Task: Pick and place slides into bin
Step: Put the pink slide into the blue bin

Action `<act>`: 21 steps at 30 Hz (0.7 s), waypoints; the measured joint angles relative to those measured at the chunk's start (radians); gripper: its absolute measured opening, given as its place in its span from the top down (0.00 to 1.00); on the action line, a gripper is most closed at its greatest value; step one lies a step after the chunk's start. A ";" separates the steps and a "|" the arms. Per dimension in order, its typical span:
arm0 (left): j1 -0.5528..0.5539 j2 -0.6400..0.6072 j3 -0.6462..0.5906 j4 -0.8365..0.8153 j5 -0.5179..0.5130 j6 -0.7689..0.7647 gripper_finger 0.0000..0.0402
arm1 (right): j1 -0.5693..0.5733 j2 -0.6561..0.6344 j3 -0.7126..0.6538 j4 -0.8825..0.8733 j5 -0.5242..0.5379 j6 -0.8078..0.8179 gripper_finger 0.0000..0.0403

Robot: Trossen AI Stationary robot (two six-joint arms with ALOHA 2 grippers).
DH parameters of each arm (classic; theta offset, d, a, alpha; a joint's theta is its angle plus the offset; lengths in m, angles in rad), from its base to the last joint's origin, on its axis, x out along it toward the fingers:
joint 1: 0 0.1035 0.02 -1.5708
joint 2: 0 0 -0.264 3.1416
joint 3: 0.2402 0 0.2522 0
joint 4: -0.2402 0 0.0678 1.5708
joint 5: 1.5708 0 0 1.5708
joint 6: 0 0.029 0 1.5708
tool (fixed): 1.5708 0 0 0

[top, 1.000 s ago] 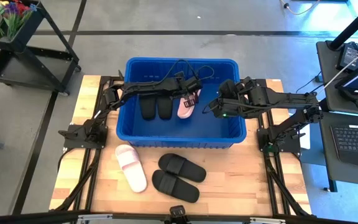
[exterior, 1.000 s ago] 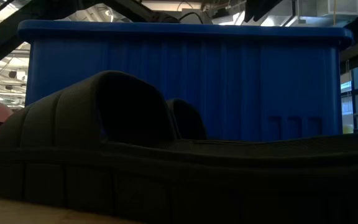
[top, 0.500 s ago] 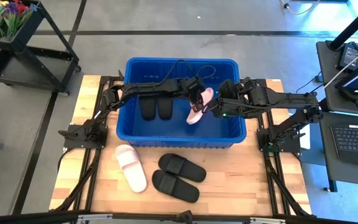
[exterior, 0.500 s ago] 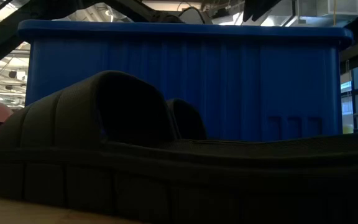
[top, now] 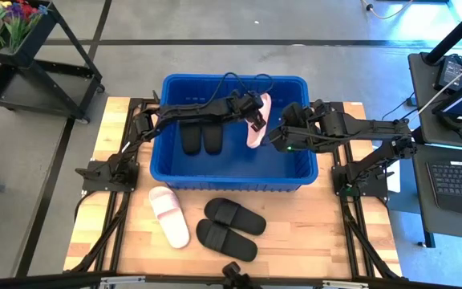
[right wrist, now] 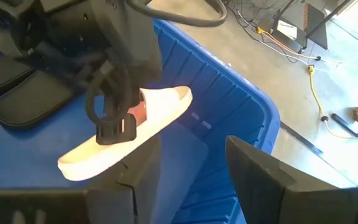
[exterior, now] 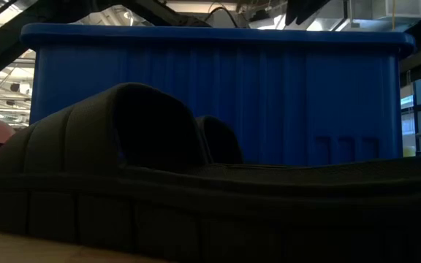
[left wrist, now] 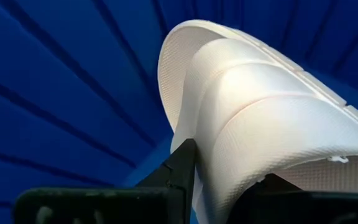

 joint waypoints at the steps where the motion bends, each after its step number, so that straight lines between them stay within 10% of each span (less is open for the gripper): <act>1: 0.000 0.004 0.000 0.000 0.000 -0.003 0.88 | 0.000 0.000 0.000 0.004 0.000 0.000 0.55; 21: 0.014 0.085 0.001 -0.063 0.003 -0.099 0.88 | 0.000 0.001 0.000 0.024 -0.009 0.026 0.55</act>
